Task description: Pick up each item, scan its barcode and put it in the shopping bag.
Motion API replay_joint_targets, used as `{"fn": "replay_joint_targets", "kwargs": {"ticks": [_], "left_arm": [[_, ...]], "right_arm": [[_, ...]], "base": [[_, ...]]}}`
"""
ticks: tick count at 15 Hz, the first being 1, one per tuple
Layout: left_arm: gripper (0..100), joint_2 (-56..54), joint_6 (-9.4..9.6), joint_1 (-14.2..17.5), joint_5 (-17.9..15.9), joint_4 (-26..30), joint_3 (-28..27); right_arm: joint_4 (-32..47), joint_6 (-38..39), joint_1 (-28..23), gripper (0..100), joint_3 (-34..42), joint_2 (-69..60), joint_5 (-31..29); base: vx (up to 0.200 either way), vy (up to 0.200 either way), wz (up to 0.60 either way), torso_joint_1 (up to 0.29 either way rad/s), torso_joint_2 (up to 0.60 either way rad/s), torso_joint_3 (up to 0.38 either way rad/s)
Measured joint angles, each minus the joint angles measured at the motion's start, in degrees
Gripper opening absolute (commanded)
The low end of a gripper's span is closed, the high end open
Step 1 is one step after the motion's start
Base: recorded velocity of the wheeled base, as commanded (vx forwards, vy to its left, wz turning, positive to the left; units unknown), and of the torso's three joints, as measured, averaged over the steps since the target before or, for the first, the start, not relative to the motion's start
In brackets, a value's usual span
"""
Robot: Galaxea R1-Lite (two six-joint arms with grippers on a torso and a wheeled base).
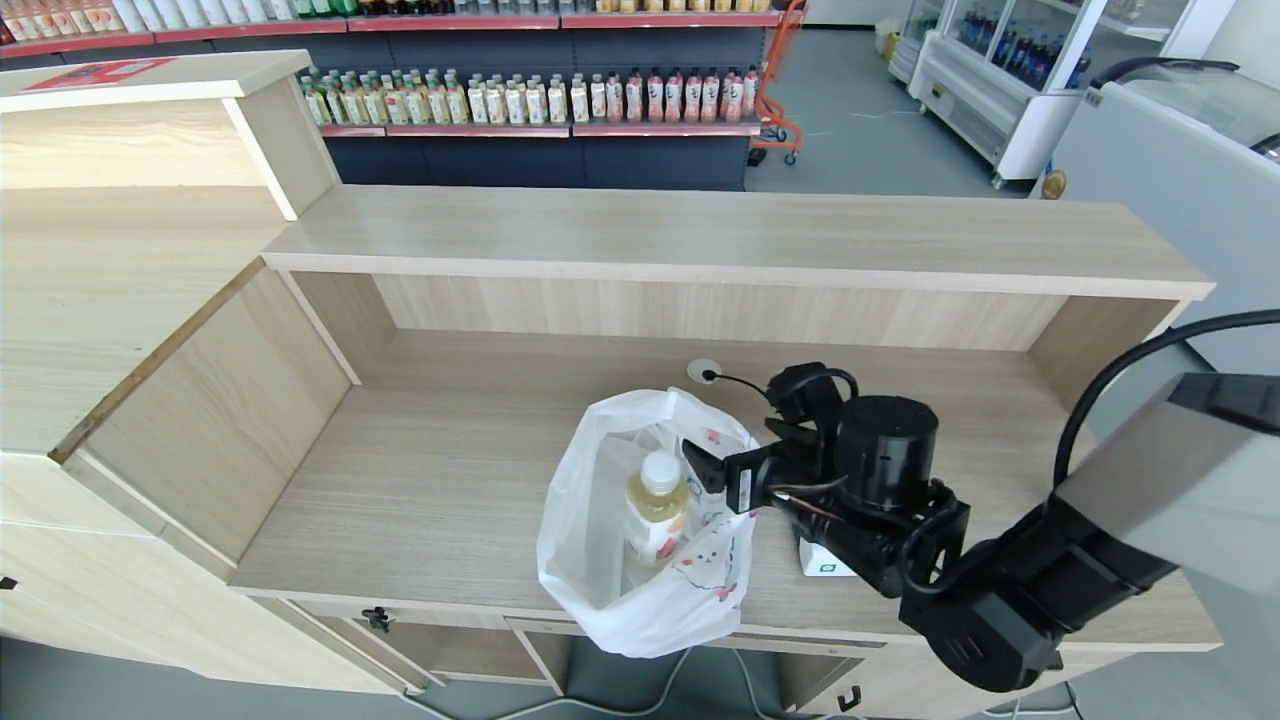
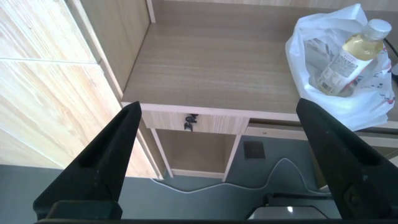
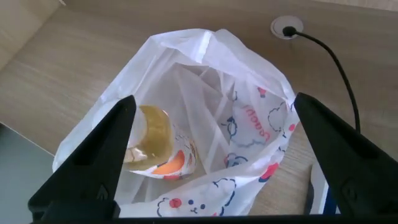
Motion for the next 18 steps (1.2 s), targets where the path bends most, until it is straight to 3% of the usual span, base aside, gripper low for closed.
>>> {"fn": "replay_joint_targets", "kwargs": {"ticks": [6,11,15,18], "left_arm": [[100,0.0,0.0,0.0,0.0,0.0,0.0],[100,0.0,0.0,0.0,0.0,0.0,0.0],[100,0.0,0.0,0.0,0.0,0.0,0.0],[100,0.0,0.0,0.0,0.0,0.0,0.0]], "right_arm": [[5.7,1.8,-2.2,100,16.2,-17.7,-0.2],[16.5,0.1,-11.8,100,20.3,-30.1,-0.6],[29.6,-5.2,-26.1,100,20.9,-37.9,-4.9],[39.4,-13.0,-43.0,100,21.1,-41.7,-8.0]], "base": [[0.0,0.0,0.0,0.0,0.0,0.0],[0.0,0.0,0.0,0.0,0.0,0.0],[0.0,0.0,0.0,0.0,0.0,0.0],[0.0,0.0,0.0,0.0,0.0,0.0]]}}
